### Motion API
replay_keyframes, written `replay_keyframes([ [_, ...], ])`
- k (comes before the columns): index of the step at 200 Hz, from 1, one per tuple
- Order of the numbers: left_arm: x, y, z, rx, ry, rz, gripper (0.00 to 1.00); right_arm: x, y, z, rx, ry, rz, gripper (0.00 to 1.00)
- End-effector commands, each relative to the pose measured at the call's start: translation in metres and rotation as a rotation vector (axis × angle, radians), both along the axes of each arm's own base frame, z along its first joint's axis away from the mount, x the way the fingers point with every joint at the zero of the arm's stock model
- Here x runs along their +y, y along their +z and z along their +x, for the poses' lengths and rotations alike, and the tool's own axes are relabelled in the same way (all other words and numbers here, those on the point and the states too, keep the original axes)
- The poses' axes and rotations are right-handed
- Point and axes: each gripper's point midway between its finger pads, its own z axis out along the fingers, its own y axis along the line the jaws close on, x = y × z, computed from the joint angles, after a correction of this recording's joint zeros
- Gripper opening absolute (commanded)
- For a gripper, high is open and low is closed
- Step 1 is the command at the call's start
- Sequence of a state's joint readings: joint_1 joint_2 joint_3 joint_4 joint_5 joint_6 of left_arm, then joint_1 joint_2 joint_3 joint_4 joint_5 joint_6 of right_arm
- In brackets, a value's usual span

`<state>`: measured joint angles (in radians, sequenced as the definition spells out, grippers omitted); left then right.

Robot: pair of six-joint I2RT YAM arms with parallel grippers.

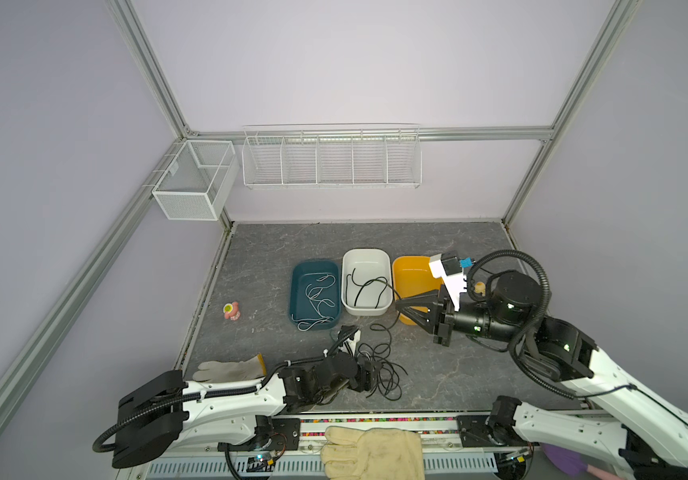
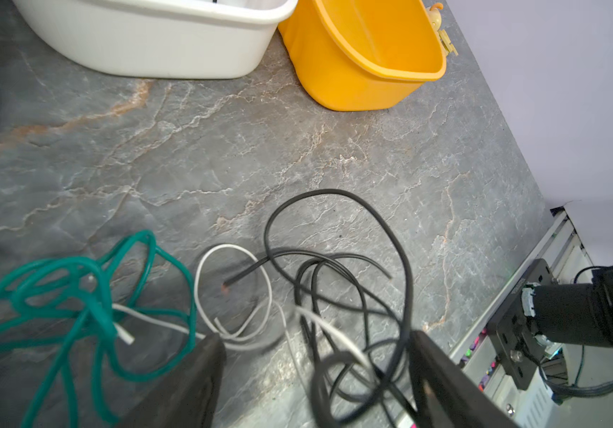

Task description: Untangle the cables

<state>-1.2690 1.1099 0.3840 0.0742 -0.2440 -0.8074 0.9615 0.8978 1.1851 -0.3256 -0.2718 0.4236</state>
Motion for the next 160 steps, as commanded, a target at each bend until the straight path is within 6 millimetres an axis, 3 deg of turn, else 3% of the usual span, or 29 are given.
replay_keyframes([
  [1, -0.011, 0.004, 0.001, -0.01, -0.008, -0.045, 0.72, -0.001, 0.025, -0.011, -0.009, 0.04, 0.055, 0.07],
  [40, -0.009, -0.009, 0.0, 0.005, -0.003, -0.038, 0.65, -0.01, 0.039, -0.011, -0.045, 0.007, 0.052, 0.07],
  [160, 0.016, -0.042, -0.005, 0.042, 0.037, -0.012, 0.65, -0.089, 0.113, 0.013, -0.232, -0.363, 0.056, 0.07],
])
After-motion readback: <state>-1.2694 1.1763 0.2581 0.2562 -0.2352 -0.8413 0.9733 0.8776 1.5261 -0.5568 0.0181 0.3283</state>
